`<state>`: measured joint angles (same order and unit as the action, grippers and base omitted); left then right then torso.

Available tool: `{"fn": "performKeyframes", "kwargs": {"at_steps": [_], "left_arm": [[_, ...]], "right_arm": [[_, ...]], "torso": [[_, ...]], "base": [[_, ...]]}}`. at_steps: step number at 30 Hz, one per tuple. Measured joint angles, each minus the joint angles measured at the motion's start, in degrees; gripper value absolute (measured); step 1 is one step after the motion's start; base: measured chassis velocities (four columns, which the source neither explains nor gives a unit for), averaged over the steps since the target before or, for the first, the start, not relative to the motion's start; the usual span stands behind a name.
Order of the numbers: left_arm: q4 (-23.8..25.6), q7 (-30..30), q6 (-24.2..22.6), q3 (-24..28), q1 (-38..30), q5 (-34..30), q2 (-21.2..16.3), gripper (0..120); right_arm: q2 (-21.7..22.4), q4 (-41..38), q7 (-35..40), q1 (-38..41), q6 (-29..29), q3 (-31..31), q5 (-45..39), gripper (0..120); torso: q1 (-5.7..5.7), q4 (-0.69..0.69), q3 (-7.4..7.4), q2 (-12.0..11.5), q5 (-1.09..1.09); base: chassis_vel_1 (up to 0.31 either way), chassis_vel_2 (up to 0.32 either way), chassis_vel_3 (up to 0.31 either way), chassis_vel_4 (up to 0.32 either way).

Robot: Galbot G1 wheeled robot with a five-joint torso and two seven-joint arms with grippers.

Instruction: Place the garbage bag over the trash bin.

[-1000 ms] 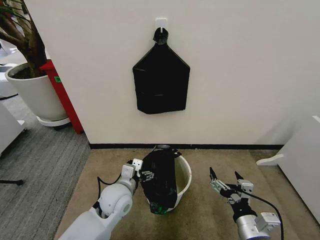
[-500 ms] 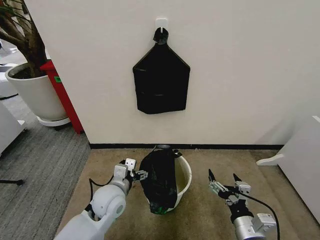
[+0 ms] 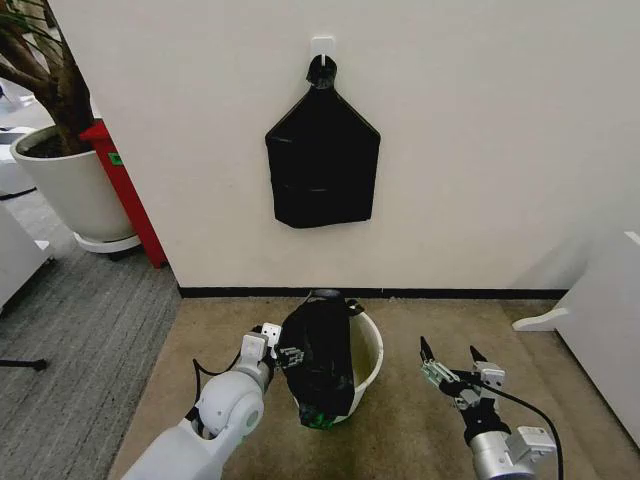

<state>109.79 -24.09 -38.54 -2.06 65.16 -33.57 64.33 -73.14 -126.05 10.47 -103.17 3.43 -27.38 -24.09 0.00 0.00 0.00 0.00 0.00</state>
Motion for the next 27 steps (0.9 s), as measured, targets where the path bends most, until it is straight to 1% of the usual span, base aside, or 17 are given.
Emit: {"fn": "performKeyframes", "kwargs": {"at_steps": [7, 8, 10, 11, 12, 13, 14, 15, 18, 19, 20, 23, 24, 25, 26, 27], "left_arm": [[-1.4, -0.3, -0.3, 1.9, -1.7, -0.3, 0.7, 100], [-1.9, -0.7, -0.6, 2.3, -2.1, -0.6, 0.8, 99], [-2.3, -1.6, -0.9, 2.6, -2.3, -1.1, 1.0, 92], [-2.4, -1.8, -0.9, 2.6, -2.4, -1.2, 1.0, 90], [-2.6, -2.2, -1.2, 2.7, -2.4, -1.4, 1.1, 85], [-2.6, -2.2, -1.2, 2.7, -2.4, -1.4, 1.1, 85], [-2.7, -2.8, -1.5, 2.8, -2.4, -1.8, 1.3, 78], [-2.7, -3.6, -1.7, 2.9, -2.3, -2.3, 1.5, 75], [-2.9, -5.2, -2.1, 3.2, -2.2, -3.2, 1.9, 61], [-2.9, -5.4, -2.1, 3.2, -2.1, -3.3, 2.0, 57], [-2.9, -5.4, -2.1, 3.2, -2.1, -3.3, 2.0, 57], [-2.8, -6.1, -2.1, 3.3, -1.9, -3.5, 2.3, 43], [-2.7, -6.3, -2.1, 3.3, -1.8, -3.5, 2.4, 39], [-2.7, -6.3, -2.1, 3.3, -1.8, -3.5, 2.4, 39], [-2.5, -6.5, -2.1, 3.3, -1.7, -3.6, 2.5, 34], [-2.2, -6.7, -2.1, 3.4, -1.6, -3.8, 2.5, 31]], "right_arm": [[0.1, 0.0, 0.4, 0.1, 0.0, 0.4, 0.4, 100], [0.2, 0.0, 0.6, 0.2, 0.0, 0.4, 0.5, 100], [0.3, 0.0, 0.8, 0.3, 0.1, 0.4, 0.5, 100], [0.3, 0.0, 0.9, 0.3, 0.1, 0.4, 0.5, 100], [0.3, 0.1, 0.9, 0.3, 0.1, 0.4, 0.5, 100], [0.3, 0.1, 0.9, 0.3, 0.1, 0.4, 0.5, 100], [0.4, 0.2, 1.0, 0.4, 0.1, 0.4, 0.5, 100], [0.5, 0.3, 1.1, 0.5, 0.1, 0.4, 0.5, 100], [0.8, 0.4, 1.2, 0.8, 0.2, 0.5, 0.4, 100], [0.8, 0.5, 1.3, 0.9, 0.2, 0.6, 0.4, 100], [0.8, 0.5, 1.3, 0.9, 0.2, 0.6, 0.4, 100], [0.9, 0.7, 1.8, 1.3, 0.4, 1.0, 0.6, 100], [0.9, 0.8, 2.0, 1.4, 0.4, 1.1, 0.7, 100], [0.9, 0.8, 2.0, 1.4, 0.4, 1.1, 0.7, 100], [0.9, 1.0, 2.3, 1.6, 0.5, 1.3, 0.9, 100], [0.9, 1.2, 2.4, 1.7, 0.5, 1.4, 1.1, 100]], "torso": [[0.00, 0.00, 0.00, 0.0, 0.01], [0.00, 0.00, 0.00, 0.0, 0.01], [0.00, 0.00, -0.01, 0.0, 0.01], [0.00, 0.00, -0.01, 0.0, 0.01], [0.00, 0.00, -0.01, 0.0, 0.01], [0.00, 0.00, -0.01, 0.0, 0.01], [0.00, 0.00, -0.01, 0.0, 0.01], [0.00, 0.01, -0.01, 0.0, 0.01], [0.00, 0.01, -0.01, 0.0, 0.01], [0.00, 0.01, -0.01, 0.0, 0.01], [0.00, 0.01, -0.01, 0.0, 0.01], [0.00, 0.00, -0.01, 0.0, 0.01], [0.00, 0.00, -0.01, 0.0, 0.00], [0.00, 0.00, -0.01, 0.0, 0.00], [0.00, 0.01, 0.00, 0.0, 0.00], [0.00, 0.00, 0.00, 0.0, 0.00]], "base": [[0.000, 0.000, 0.000, 0.000], [0.000, 0.000, 0.000, 0.000], [0.000, 0.000, 0.000, 0.000], [0.000, 0.000, 0.000, 0.000], [0.000, 0.000, 0.000, 0.000], [0.000, 0.000, 0.000, 0.000], [0.000, 0.000, 0.000, 0.000], [0.000, 0.000, 0.000, 0.000], [0.000, 0.000, 0.000, 0.000], [0.000, 0.000, 0.000, 0.000], [0.000, 0.000, 0.000, 0.000], [0.000, 0.000, 0.000, 0.000], [0.000, 0.000, 0.000, 0.000], [0.000, 0.000, 0.000, 0.000], [0.000, 0.000, 0.000, 0.000], [0.000, 0.000, 0.000, 0.000]]}}
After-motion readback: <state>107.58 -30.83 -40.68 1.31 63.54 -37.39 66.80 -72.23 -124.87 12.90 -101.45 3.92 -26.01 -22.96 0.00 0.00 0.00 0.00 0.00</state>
